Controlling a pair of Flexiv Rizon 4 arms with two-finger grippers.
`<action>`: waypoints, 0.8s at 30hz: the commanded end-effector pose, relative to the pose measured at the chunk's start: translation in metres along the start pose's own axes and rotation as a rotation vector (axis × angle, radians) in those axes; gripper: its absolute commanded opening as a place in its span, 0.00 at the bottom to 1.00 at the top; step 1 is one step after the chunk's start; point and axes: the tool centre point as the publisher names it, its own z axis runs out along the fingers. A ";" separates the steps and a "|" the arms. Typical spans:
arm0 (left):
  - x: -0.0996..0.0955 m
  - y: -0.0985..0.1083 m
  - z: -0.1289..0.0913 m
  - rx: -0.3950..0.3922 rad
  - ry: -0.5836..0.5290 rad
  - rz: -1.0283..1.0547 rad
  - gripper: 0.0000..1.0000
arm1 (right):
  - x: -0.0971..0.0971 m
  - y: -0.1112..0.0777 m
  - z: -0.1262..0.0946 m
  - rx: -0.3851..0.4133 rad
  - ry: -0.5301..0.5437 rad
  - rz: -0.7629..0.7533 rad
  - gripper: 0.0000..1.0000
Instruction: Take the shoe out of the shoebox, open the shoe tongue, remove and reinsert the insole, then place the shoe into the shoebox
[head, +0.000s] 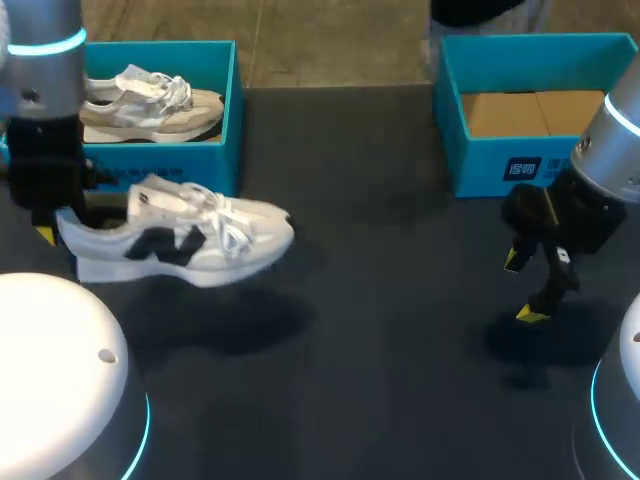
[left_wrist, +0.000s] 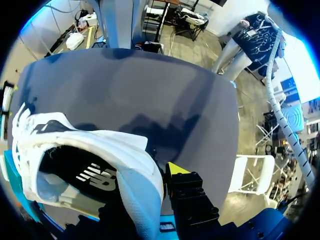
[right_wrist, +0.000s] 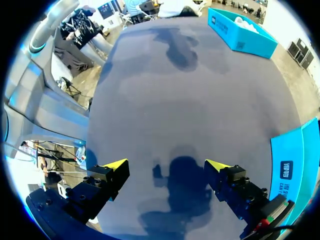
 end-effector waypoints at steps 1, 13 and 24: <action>-0.015 -0.010 0.008 -0.027 0.006 0.005 0.00 | 0.000 0.000 0.001 0.002 0.000 0.001 1.00; -0.047 -0.034 0.029 -0.023 0.023 0.023 0.00 | 0.000 0.000 0.001 0.002 0.000 0.001 1.00; -0.051 -0.040 0.033 0.001 0.024 0.022 0.00 | 0.000 0.000 0.001 0.002 0.000 0.001 1.00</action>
